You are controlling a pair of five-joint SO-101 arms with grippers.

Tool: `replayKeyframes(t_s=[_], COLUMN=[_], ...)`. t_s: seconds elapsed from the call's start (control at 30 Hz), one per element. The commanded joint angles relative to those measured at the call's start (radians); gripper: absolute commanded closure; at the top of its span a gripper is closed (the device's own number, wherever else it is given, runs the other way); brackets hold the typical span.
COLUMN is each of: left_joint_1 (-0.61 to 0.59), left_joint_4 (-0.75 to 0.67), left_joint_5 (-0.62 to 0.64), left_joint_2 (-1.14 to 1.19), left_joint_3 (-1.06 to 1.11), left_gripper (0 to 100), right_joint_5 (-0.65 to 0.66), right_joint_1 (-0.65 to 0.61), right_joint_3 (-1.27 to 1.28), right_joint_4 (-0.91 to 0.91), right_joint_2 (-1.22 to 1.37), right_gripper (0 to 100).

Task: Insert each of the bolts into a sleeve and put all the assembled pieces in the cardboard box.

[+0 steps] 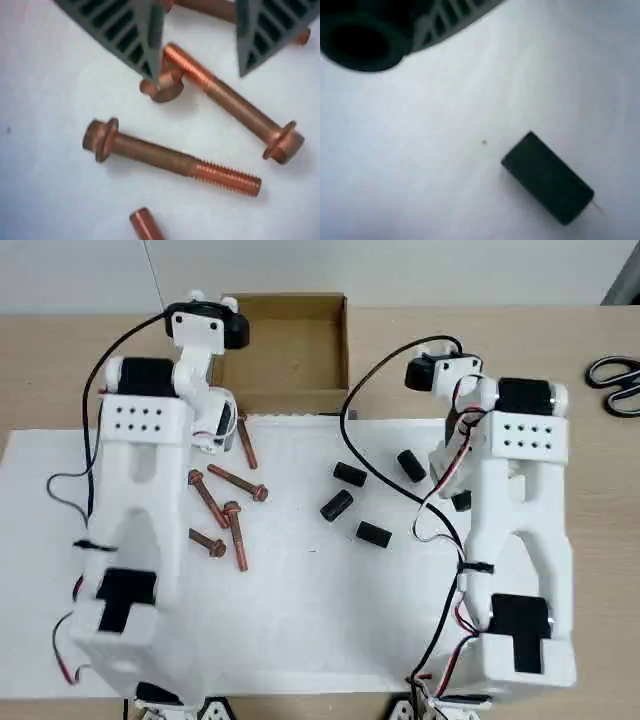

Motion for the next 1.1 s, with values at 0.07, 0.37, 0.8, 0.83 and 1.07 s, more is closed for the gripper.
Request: replayKeyframes(t_s=[0.07,0.37,0.8,0.83,1.07], left_joint_1=[0.031,0.043,0.043,0.043,0.061], left_joint_4=[0.023,-0.120,-0.321,-0.341,-0.417], left_joint_5=[0.061,0.203,0.514,0.514,0.512], left_joint_2=[0.089,0.170,0.279,0.285,0.325], left_joint_3=[-0.076,-0.076,-0.076,-0.076,-0.076], left_gripper=[91,91,91,91,82], right_joint_5=[-0.017,-0.017,-0.017,-0.017,-0.017], right_joint_1=[0.030,0.033,0.033,0.033,0.031], right_joint_3=[0.083,0.287,0.514,0.522,0.535], right_joint_4=[0.018,-0.054,-0.147,-0.148,-0.163], right_joint_2=[-0.105,-0.214,-0.326,-0.326,-0.326], right_gripper=[99.5,99.5,99.5,99.5,99.5])
